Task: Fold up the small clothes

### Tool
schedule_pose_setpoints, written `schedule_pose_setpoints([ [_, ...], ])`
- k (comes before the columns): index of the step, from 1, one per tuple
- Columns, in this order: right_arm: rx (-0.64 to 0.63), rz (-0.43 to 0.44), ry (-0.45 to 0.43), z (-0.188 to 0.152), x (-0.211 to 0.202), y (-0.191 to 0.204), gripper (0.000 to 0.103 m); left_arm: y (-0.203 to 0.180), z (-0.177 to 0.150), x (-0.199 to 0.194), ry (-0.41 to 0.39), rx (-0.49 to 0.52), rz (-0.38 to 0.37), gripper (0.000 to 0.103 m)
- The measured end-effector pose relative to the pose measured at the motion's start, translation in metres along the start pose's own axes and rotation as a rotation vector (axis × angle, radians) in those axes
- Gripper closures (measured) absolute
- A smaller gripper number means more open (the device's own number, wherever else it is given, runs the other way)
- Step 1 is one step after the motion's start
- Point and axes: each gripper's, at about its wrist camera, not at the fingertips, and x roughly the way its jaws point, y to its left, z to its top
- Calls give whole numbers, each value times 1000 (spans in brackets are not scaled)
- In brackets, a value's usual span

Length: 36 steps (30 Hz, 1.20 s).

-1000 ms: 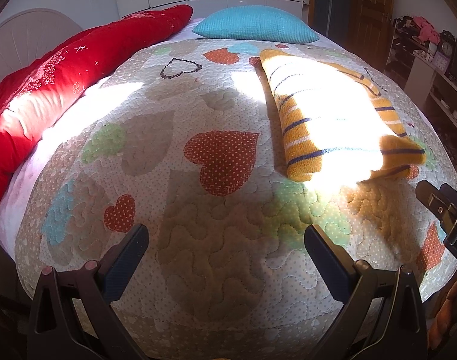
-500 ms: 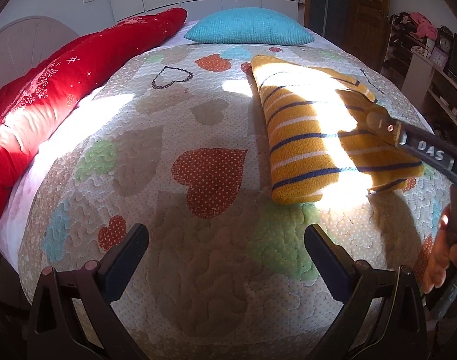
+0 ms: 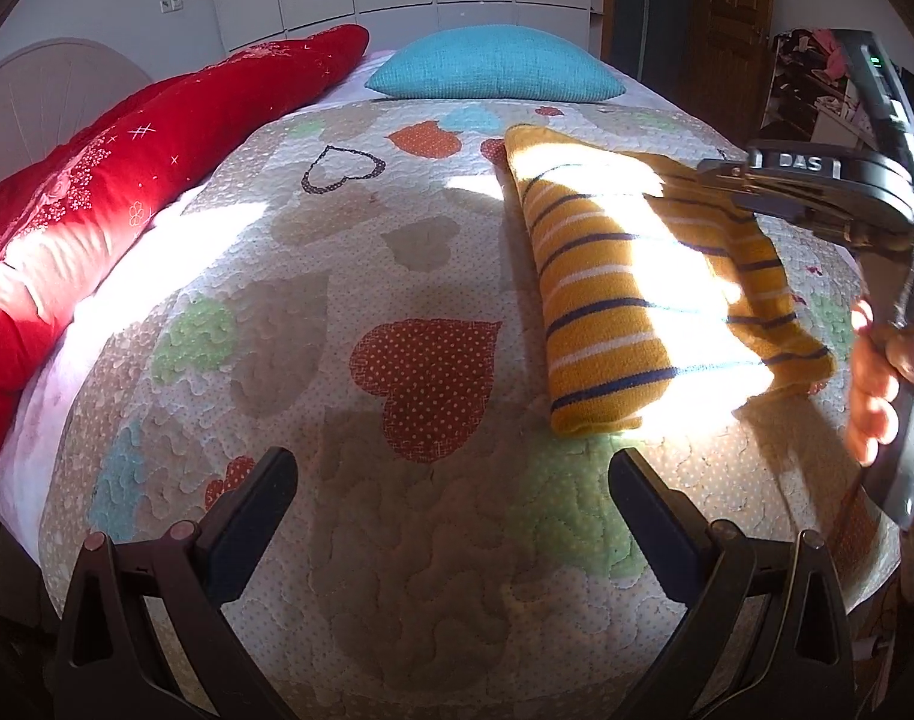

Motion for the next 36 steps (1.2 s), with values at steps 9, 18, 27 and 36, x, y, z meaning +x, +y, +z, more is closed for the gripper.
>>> schedule_pose_setpoints([
  [9, 42, -45, 16, 29, 16, -11, 54, 15, 5, 2, -15, -13, 46, 0],
  [18, -63, -220, 160, 34, 80, -2, 31, 0, 3, -6, -24, 20, 47, 0],
  [27, -158, -114, 70, -56, 14, 15, 28, -21, 1, -2, -27, 76, 67, 0],
  [36, -125, -146, 45, -106, -50, -10, 26, -47, 20, 7, -69, 146, 69, 0],
])
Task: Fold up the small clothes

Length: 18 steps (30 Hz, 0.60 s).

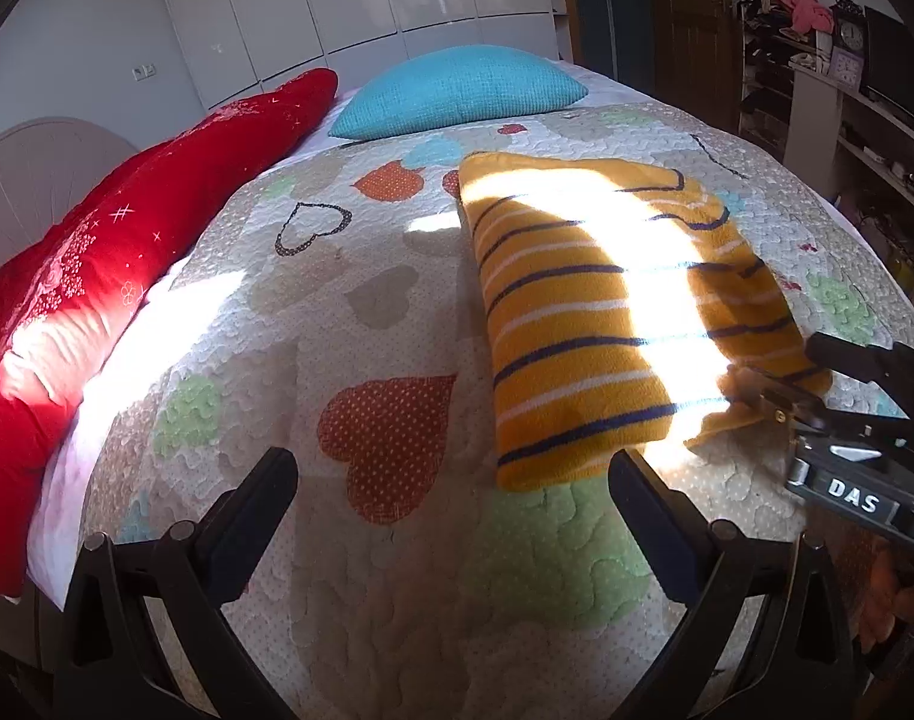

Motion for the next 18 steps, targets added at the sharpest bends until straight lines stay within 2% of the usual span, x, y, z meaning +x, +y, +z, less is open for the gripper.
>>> schedule_pose_setpoints([
  [4, 122, -18, -21, -10, -22, -31, 25, -17, 22, 34, -4, 35, -3, 0],
  [8, 188, -24, -2, -22, -26, -48, 24, -29, 26, 80, 100, 31, -12, 0],
  [18, 268, -19, -8, -43, -24, -63, 21, -23, 20, 83, 84, -26, -44, 0],
])
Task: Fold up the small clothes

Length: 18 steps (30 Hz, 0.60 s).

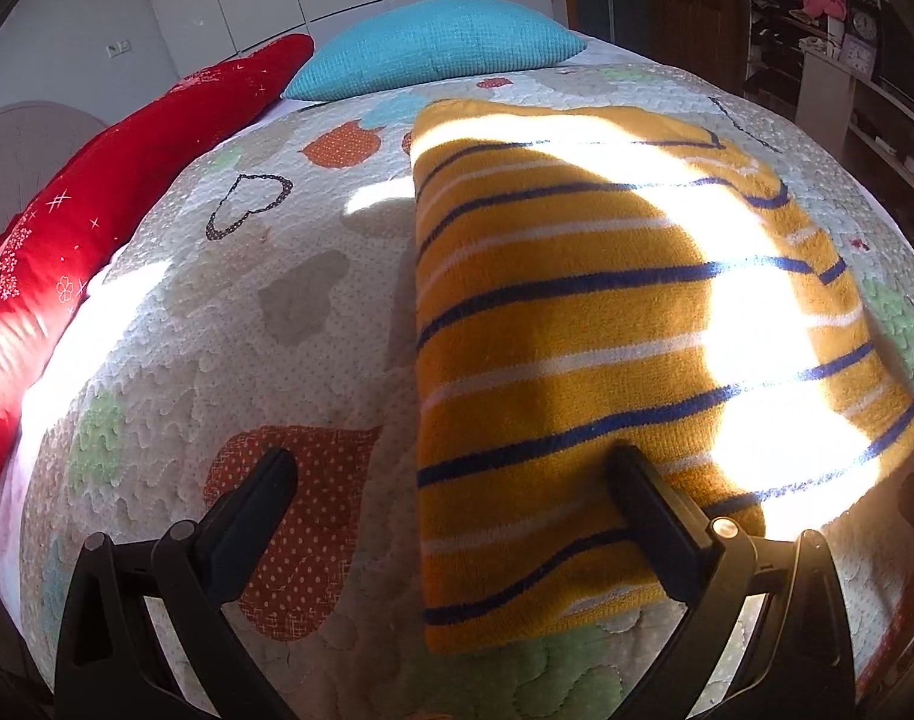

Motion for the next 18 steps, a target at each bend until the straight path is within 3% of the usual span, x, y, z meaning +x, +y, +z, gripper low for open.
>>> schedule_pose_setpoints([
  [8, -18, -24, -9, -7, -7, 8, 21, 13, -7, -3, 19, -85, -83, 0],
  [18, -36, -42, -25, -9, -21, 19, 21, 16, -29, -62, -43, -49, -32, 0],
])
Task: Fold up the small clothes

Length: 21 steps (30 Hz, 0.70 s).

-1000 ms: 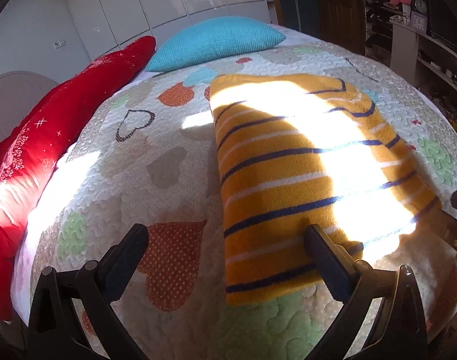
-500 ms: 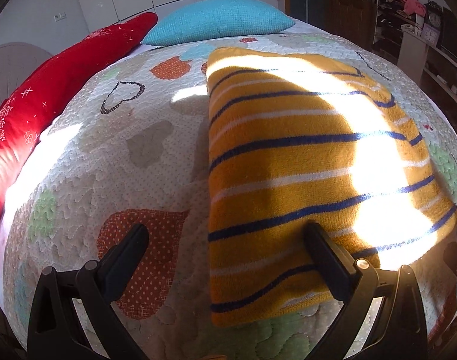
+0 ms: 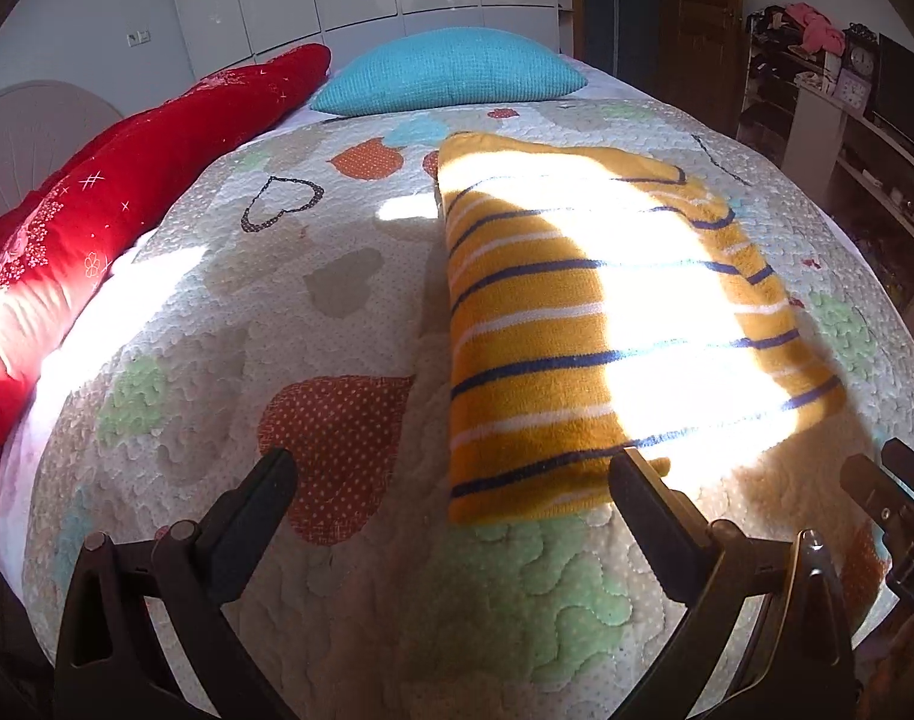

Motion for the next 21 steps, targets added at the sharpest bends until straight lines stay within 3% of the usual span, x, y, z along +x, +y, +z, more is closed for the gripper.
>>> schedule_pose_setpoints([
  [9, -69, 13, -14, -1, -5, 31, 20, 14, -21, -28, 36, 4, -22, 0],
  [21, -65, -1, -10, -3, -7, 33, 20, 15, -33, -29, 69, -8, -48, 0],
])
